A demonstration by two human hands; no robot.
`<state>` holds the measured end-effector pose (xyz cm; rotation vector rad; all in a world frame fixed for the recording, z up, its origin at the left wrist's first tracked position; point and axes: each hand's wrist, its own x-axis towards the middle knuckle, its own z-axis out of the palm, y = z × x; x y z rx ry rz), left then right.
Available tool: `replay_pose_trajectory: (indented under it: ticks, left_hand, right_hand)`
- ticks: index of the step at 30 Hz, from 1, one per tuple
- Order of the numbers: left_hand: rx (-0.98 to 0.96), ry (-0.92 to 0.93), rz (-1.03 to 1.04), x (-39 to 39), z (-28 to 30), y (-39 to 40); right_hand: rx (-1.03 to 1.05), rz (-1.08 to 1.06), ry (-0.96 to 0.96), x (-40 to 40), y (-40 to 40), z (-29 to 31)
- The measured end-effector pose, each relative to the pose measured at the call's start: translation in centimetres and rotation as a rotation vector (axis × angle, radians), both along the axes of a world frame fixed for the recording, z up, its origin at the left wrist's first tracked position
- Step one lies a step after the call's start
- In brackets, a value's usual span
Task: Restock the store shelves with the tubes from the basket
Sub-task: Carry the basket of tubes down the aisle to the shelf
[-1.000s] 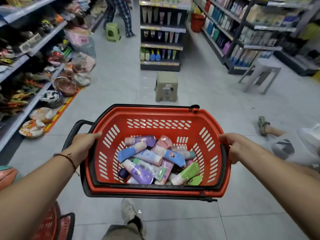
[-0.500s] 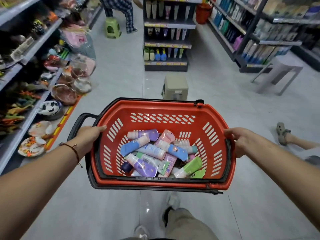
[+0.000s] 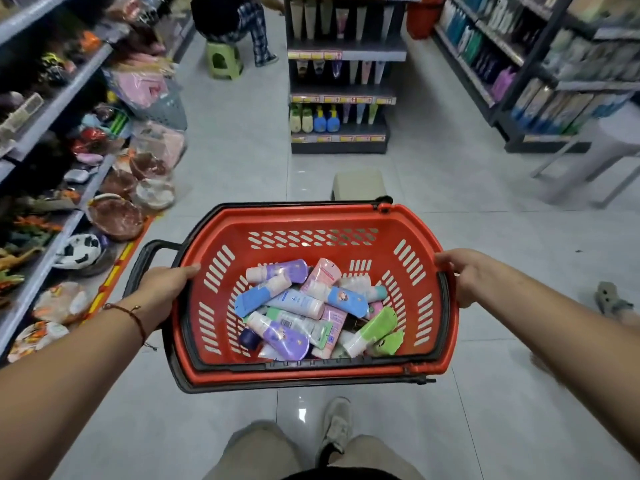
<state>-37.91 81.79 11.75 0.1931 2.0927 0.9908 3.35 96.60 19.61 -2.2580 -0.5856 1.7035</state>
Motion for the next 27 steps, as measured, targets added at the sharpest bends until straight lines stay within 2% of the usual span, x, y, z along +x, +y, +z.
replay_pose_trajectory:
  ticks: [9, 17, 27]
  left_hand:
    - [0.036, -0.005, -0.007, -5.8, -0.3, 14.7]
    - [0.027, -0.039, -0.048, -14.9, -1.4, 28.3]
    - [0.058, -0.040, -0.042, -25.5, 0.1, 46.0]
  right_hand:
    - [0.006, -0.014, -0.028, -6.4, 14.9, 0.9]
    - [-0.049, -0.037, -0.048, -14.9, 27.6, 0.7]
    - [0.012, -0.071, -0.005, -23.3, 44.0, 1.3]
